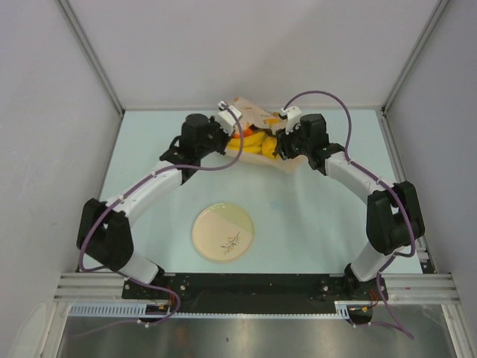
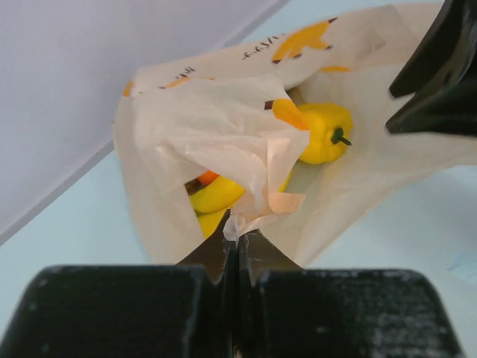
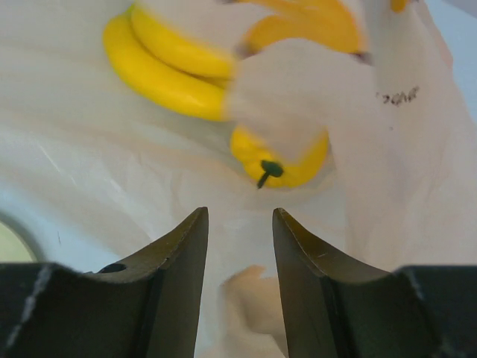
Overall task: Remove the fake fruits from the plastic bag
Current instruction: Adjust the plastic bag at the center of the board, then take out the fake fruit from the plastic bag.
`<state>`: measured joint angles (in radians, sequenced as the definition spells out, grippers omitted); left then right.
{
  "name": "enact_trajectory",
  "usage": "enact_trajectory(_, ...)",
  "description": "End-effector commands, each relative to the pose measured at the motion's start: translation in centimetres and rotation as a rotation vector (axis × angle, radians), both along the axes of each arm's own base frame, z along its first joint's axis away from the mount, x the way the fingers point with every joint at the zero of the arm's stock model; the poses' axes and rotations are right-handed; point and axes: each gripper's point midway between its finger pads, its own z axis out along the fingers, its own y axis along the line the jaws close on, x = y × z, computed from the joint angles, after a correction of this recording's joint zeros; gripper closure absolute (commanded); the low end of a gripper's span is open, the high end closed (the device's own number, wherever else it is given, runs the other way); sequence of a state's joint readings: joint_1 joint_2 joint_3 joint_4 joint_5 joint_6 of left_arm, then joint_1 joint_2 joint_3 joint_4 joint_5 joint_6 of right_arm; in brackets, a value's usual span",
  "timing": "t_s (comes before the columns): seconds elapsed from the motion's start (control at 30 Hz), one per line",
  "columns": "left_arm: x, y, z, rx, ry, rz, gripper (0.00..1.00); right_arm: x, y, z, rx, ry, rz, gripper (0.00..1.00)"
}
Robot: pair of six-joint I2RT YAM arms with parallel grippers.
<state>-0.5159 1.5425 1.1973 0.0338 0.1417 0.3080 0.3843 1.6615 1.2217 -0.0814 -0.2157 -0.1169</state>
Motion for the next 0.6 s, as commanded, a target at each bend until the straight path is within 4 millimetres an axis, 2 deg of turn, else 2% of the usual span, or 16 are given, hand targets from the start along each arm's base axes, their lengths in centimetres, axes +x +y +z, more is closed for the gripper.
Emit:
enact_trajectory(0.0, -3.5, 0.3, 1.4, -0.169, 0.106, 0.006, 1.0, -0.1, 4.7, 2.3, -0.079, -0.18, 0.191, 0.55)
enact_trajectory(0.07, -3.7, 1.0, 1.1, -0.191, 0.126, 0.049, 1.0, -0.5, 6.9, 2.2, -0.129, -0.252, 0.293, 0.55)
enact_trajectory(0.1, -4.2, 1.5, 0.0, -0.181, 0.166, 0.067, 1.0, -0.5, 7.3, 2.2, -0.14, -0.265, 0.32, 0.55)
enact_trajectory(0.13, -4.3, 1.9, 0.1, -0.205, 0.186, 0.087, 1.0, -0.6, 8.1, 2.7, -0.137, -0.286, 0.36, 0.55)
enact_trajectory(0.17, -4.3, 2.4, 0.1, -0.214, 0.197, 0.097, 1.0, -0.6, 8.6, 2.0, -0.164, -0.291, 0.399, 0.55)
enact_trajectory(0.2, -4.5, 2.5, -0.1, -0.217, 0.206, 0.098, 1.0, -0.4, 9.0, 2.0, -0.174, -0.304, 0.414, 0.55)
enact_trajectory(0.27, -4.9, 2.8, 0.0, -0.211, 0.202, 0.102, 1.0, 0.8, 9.8, 1.9, -0.2, -0.333, 0.434, 0.54)
enact_trajectory(0.33, -5.3, 3.3, -0.8, -0.198, 0.213, 0.114, 1.0, 1.9, 10.5, 2.0, -0.214, -0.357, 0.449, 0.54)
enact_trajectory(0.37, -5.4, 3.7, -0.9, -0.196, 0.211, 0.126, 1.0, 2.6, 10.9, 3.0, -0.23, -0.378, 0.463, 0.53)
enact_trajectory(0.4, -5.5, 4.2, -1.6, -0.187, 0.216, 0.151, 1.0, 3.3, 11.3, 1.0, -0.252, -0.346, 0.477, 0.54)
enact_trajectory(0.47, -5.3, 5.2, -1.7, -0.194, 0.214, 0.187, 1.0, 4.4, 11.7, 0.0, -0.277, -0.319, 0.482, 0.56)
enact_trajectory(0.5, -5.3, 5.8, -2.1, -0.189, 0.22, 0.209, 1.0, 5.7, 12.0, -0.9, -0.3, -0.32, 0.495, 0.57)
enact_trajectory(0.57, -4.9, 7.1, -2.5, -0.213, 0.249, 0.29, 1.0, 6.2, 12.4, -1.9, -0.317, -0.317, 0.538, 0.52)
